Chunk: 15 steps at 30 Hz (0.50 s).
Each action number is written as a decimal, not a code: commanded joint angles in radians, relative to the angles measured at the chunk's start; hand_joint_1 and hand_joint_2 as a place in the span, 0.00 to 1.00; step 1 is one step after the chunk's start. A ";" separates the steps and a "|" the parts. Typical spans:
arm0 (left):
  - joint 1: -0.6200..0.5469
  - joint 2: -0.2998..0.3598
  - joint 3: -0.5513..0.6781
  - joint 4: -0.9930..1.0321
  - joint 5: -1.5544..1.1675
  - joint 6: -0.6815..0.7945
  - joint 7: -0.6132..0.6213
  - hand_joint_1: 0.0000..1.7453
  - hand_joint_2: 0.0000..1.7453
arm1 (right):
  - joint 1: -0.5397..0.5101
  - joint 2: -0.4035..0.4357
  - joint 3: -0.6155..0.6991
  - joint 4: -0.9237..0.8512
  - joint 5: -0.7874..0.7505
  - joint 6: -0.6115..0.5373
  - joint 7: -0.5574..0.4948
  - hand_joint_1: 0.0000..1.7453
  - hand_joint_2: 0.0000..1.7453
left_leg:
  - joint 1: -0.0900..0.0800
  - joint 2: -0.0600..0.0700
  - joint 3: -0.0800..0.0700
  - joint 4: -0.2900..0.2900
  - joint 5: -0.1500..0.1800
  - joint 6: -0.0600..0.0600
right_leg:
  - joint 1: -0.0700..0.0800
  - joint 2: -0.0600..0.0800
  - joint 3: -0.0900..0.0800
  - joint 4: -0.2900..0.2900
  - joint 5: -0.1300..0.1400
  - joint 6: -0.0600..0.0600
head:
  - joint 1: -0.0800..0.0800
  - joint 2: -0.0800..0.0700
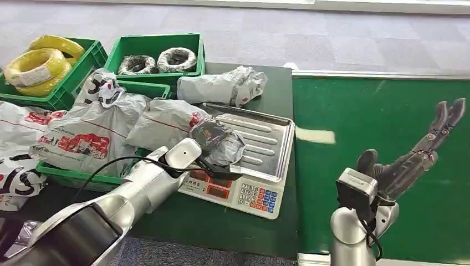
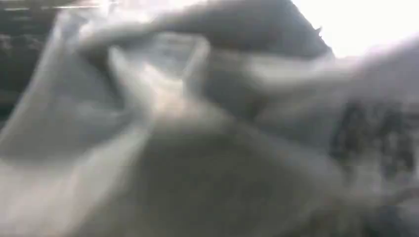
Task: Moved the parcel from conveyor to table for the left to box.
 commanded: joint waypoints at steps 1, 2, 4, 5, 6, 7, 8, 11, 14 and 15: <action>-0.425 0.322 0.076 0.036 -0.018 -0.103 0.445 0.94 1.00 | 0.062 0.007 -0.009 -0.008 0.030 -0.049 -0.004 0.00 0.00 | 0.004 0.010 -0.011 0.006 0.001 -0.003 | 0.004 0.008 -0.012 0.005 0.005 -0.004 | 0.002 0.000; -0.408 0.316 0.067 0.035 -0.018 -0.101 0.467 0.94 1.00 | 0.054 0.003 -0.001 -0.007 0.033 -0.049 0.007 0.00 0.00 | 0.005 0.018 -0.011 0.003 0.002 -0.005 | 0.005 0.015 -0.016 0.003 0.010 -0.009 | -0.001 0.000; -0.388 0.309 0.060 0.028 -0.018 -0.102 0.497 0.93 1.00 | 0.047 -0.006 0.012 -0.011 0.035 -0.049 0.024 0.00 0.00 | 0.004 0.018 -0.012 -0.001 0.004 -0.005 | 0.004 0.015 -0.019 0.001 0.012 -0.010 | -0.002 0.000; -0.384 0.308 0.059 0.025 -0.018 -0.104 0.501 0.94 1.00 | 0.046 -0.010 0.017 -0.014 0.037 -0.049 0.030 0.00 0.00 | 0.004 0.019 -0.010 -0.002 0.006 -0.005 | 0.004 0.015 -0.019 0.000 0.011 -0.010 | -0.002 0.000; -0.382 0.308 0.058 0.023 -0.018 -0.104 0.506 0.94 1.00 | 0.045 -0.012 0.023 -0.016 0.038 -0.049 0.033 0.00 0.00 | 0.004 0.009 -0.009 -0.001 0.007 -0.006 | 0.004 0.008 -0.016 0.000 0.009 -0.007 | -0.001 0.000; -0.382 0.308 0.058 0.023 -0.018 -0.104 0.506 0.94 1.00 | 0.045 -0.012 0.023 -0.016 0.038 -0.049 0.033 0.00 0.00 | 0.004 0.001 -0.009 -0.002 0.010 -0.005 | 0.004 0.000 -0.013 -0.001 0.007 -0.006 | -0.001 0.000; -0.380 0.310 0.053 0.017 -0.018 -0.111 0.509 0.97 1.00 | 0.046 -0.016 0.029 -0.025 0.042 -0.049 0.044 0.00 0.00 | 0.004 -0.002 -0.010 -0.001 0.009 -0.005 | 0.004 -0.002 -0.013 0.000 0.007 -0.006 | -0.001 0.000; -0.363 0.313 0.049 0.008 -0.018 -0.112 0.523 0.97 1.00 | 0.055 -0.019 0.038 -0.035 0.046 -0.049 0.052 0.00 0.00 | 0.005 0.003 -0.012 0.000 0.008 -0.005 | 0.005 0.002 -0.014 0.001 0.008 -0.006 | -0.001 0.000; -0.345 0.314 0.048 -0.006 -0.018 -0.115 0.540 0.94 1.00 | 0.067 -0.019 0.045 -0.049 0.056 -0.049 0.064 0.00 0.00 | 0.004 0.000 -0.011 -0.001 0.009 -0.005 | 0.004 -0.001 -0.013 0.001 0.007 -0.007 | -0.001 0.000; -0.345 0.314 0.048 -0.006 -0.018 -0.115 0.540 0.94 1.00 | 0.067 -0.019 0.045 -0.049 0.056 -0.049 0.064 0.00 0.00 | 0.004 0.000 -0.011 -0.001 0.009 -0.006 | 0.004 0.000 -0.013 0.001 0.007 -0.007 | -0.001 0.000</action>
